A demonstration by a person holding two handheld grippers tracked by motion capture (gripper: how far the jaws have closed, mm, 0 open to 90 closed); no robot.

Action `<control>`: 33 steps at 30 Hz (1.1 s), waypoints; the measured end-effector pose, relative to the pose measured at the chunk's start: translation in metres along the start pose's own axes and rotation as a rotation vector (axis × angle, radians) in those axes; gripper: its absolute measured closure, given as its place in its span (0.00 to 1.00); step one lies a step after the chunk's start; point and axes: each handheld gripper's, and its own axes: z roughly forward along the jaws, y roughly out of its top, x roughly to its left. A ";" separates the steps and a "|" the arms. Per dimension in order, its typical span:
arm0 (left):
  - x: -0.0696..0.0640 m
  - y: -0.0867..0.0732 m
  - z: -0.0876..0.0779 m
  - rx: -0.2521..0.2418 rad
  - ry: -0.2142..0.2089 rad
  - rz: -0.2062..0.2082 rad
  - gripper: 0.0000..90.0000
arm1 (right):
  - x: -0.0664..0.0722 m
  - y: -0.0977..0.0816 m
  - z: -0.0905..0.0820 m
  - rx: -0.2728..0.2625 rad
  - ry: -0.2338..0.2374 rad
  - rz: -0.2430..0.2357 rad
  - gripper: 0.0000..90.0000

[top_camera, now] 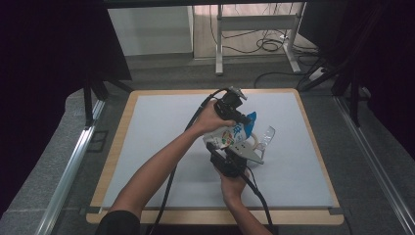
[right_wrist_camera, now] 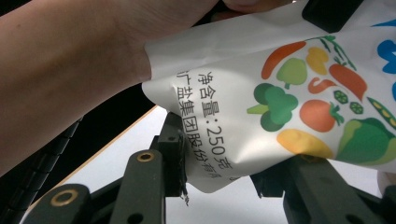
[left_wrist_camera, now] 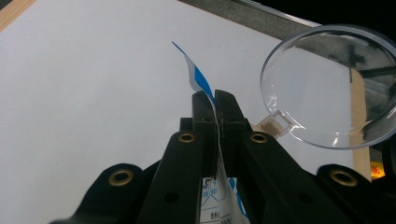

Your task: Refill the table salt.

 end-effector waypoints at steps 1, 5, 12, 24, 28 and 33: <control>0.000 0.000 0.000 0.001 0.000 0.001 0.99 | 0.000 0.000 0.000 0.000 -0.001 0.000 0.69; 0.000 0.000 0.001 0.007 -0.001 0.001 0.99 | 0.000 0.000 0.000 0.002 -0.004 0.004 0.69; 0.000 0.001 0.000 0.004 -0.003 0.002 0.99 | 0.002 0.001 0.000 -0.004 -0.006 0.005 0.69; 0.002 0.000 0.001 0.008 -0.010 0.003 0.99 | 0.001 0.000 0.001 -0.007 -0.007 0.014 0.69; 0.001 0.000 0.002 0.008 -0.009 0.003 0.99 | 0.001 0.000 0.001 -0.006 -0.006 0.017 0.69; 0.000 0.001 0.003 0.013 -0.010 0.003 0.99 | 0.001 0.000 -0.001 -0.006 -0.009 0.017 0.69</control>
